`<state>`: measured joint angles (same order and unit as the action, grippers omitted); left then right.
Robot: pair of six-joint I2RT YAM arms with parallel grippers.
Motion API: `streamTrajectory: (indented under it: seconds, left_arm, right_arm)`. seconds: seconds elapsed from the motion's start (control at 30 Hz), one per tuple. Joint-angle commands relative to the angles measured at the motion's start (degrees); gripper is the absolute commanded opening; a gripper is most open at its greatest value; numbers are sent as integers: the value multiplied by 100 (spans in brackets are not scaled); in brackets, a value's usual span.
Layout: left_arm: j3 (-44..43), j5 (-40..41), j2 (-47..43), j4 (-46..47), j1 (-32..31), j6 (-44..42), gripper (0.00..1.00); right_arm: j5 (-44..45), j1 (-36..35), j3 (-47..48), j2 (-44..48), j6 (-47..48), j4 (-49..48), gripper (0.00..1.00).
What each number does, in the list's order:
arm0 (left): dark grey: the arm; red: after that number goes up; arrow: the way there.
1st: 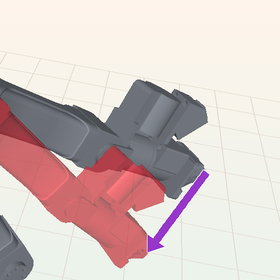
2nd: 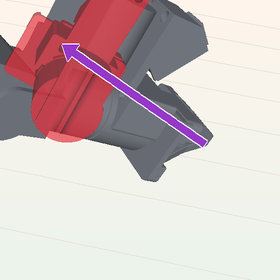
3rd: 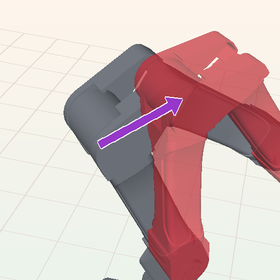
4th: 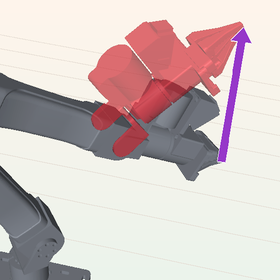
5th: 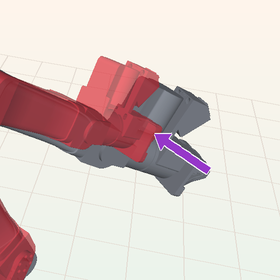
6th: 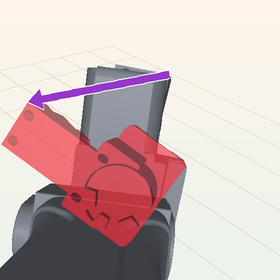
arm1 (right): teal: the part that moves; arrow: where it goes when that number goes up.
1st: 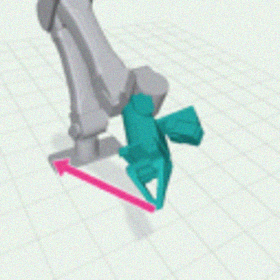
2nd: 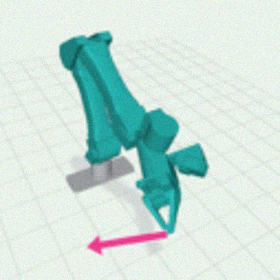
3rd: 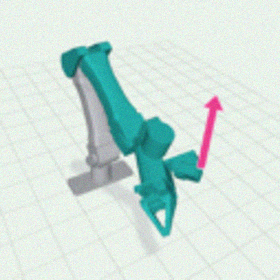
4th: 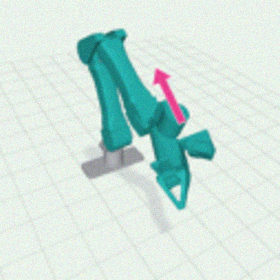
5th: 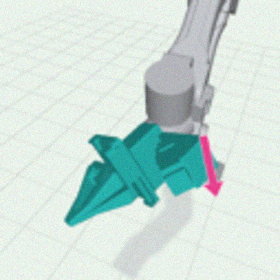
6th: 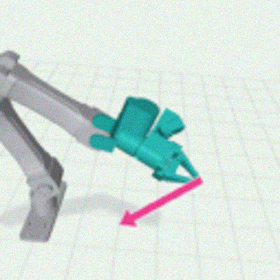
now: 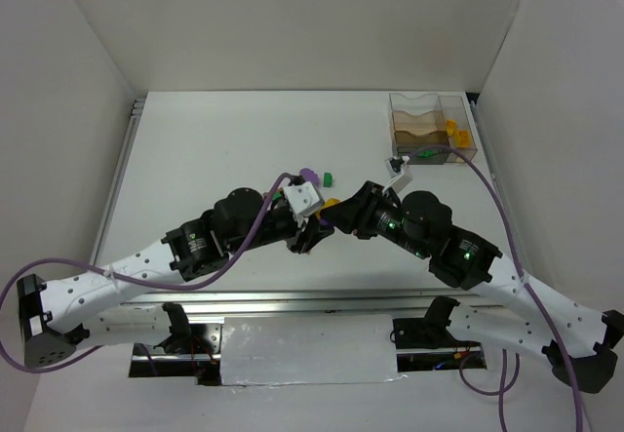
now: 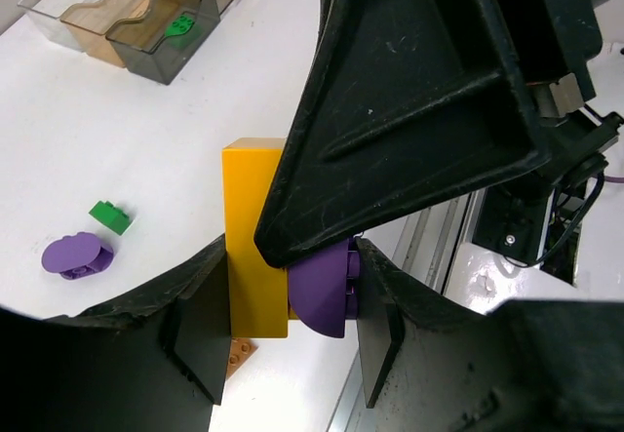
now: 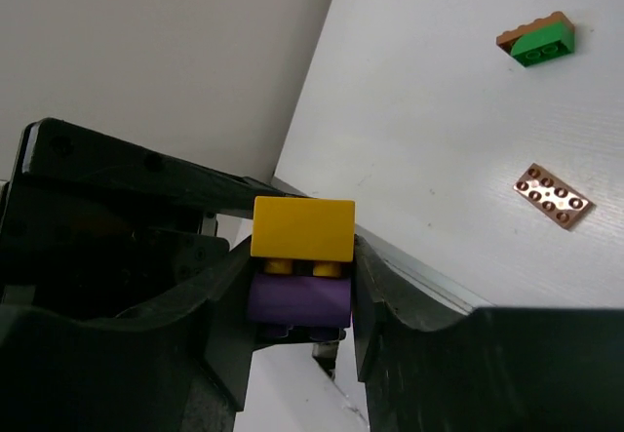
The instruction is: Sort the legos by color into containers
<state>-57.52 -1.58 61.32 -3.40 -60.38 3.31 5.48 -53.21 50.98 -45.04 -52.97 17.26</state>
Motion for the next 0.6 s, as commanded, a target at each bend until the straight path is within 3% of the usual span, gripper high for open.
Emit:
streamTrajectory:
  seconds: [0.0,0.1,0.13,0.17,0.2,0.23,0.27,0.33,0.37,0.47,0.57]
  left_arm:
    - [-269,341,-41,147,-35,-129,0]
    - [-330,361,-32,41,-35,-146,0]
    - [-339,343,-24,24,-35,-138,0]
    - [-339,334,-24,23,-35,-129,0]
    - [-339,326,-24,23,-35,-85,2]
    - [-339,273,-41,32,-35,-59,8]
    - [-330,238,-50,41,-35,-33,31]
    - [-278,211,-129,59,-35,90,68]
    - [-225,81,-173,67,-35,126,99]
    - [-338,-454,-261,-274,-27,187,99]
    - [-471,-1130,-357,-756,-27,223,100]
  right_arm:
    - [428,-163,52,48,6,-170,41]
    - [463,-216,-18,83,41,-258,41]
    - [463,-216,-35,83,93,-284,29]
    - [472,-225,-62,65,103,-310,8]
    - [472,-216,-71,48,172,-345,0]
    - [411,-216,-114,39,251,-441,0]
    - [350,-225,-193,47,339,-547,0]
    - [95,-207,-299,100,821,-863,0]
    - [24,-199,-308,153,1032,-943,0]
    - [-448,125,-308,310,1928,-978,0]
    - [-1888,643,-325,626,2676,-996,0]
